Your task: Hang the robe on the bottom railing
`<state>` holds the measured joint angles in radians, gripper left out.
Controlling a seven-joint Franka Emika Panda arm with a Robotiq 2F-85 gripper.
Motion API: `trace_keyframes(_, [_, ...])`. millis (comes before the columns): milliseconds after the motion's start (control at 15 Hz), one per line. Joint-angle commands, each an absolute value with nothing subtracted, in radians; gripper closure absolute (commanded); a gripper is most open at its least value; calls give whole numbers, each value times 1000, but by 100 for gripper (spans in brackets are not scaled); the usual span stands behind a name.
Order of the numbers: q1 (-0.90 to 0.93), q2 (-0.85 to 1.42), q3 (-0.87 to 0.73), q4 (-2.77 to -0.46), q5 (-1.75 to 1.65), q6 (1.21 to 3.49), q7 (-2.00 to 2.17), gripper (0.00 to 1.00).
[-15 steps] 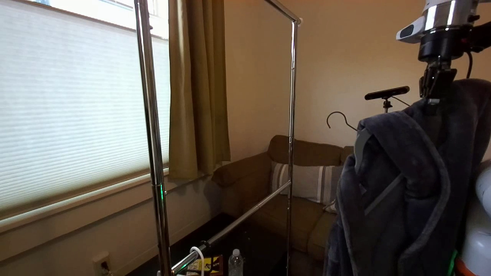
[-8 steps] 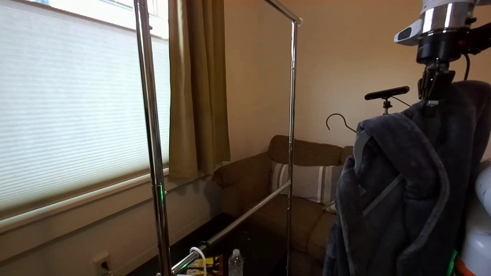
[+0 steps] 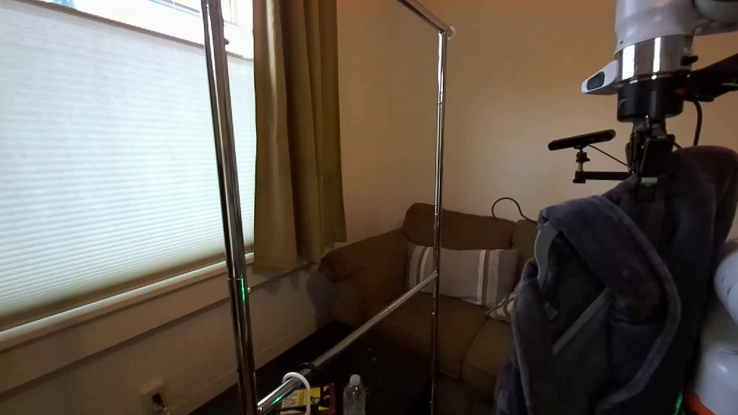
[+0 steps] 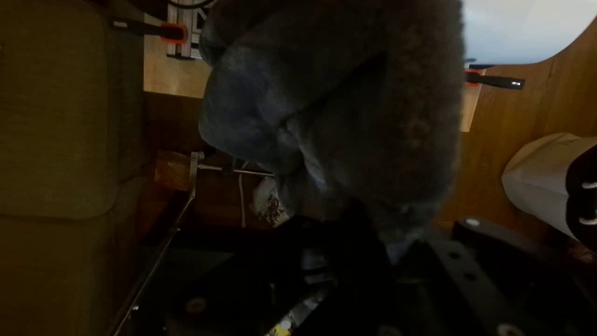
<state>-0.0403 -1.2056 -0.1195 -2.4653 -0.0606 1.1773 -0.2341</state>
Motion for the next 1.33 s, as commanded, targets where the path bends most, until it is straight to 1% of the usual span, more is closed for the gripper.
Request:
trace_keyframes(0, [-56, -1241, -114, -2552, -55, 1218, -133, 98])
trace_keyframes(267, [-82, -1247, -70, -2695, -58, 1341, -24, 98])
trace_keyframes(467, [-109, -1198, -47, -2795, -62, 1478, 67, 98])
trace_keyframes(533, [-111, -1122, -40, -2747, -51, 1503, 91, 98])
trace_keyframes(600, [-104, -1112, -34, -2776, -42, 1536, 100, 98])
trace_keyframes(667, [-96, -1172, -52, -2785, -56, 1503, 58, 93])
trace_keyframes(733, [-98, -1146, -46, -2785, -56, 1522, 69, 93])
trace_keyframes(800, [-98, -1125, -42, -2783, -56, 1532, 76, 98])
trace_keyframes(867, [-97, -1125, -38, -2781, -30, 1544, 98, 98])
trace_keyframes(1067, [-106, -1025, -11, -2758, 78, 1744, 222, 98])
trace_keyframes(1267, [-101, -921, 56, -2761, 160, 2001, 331, 98])
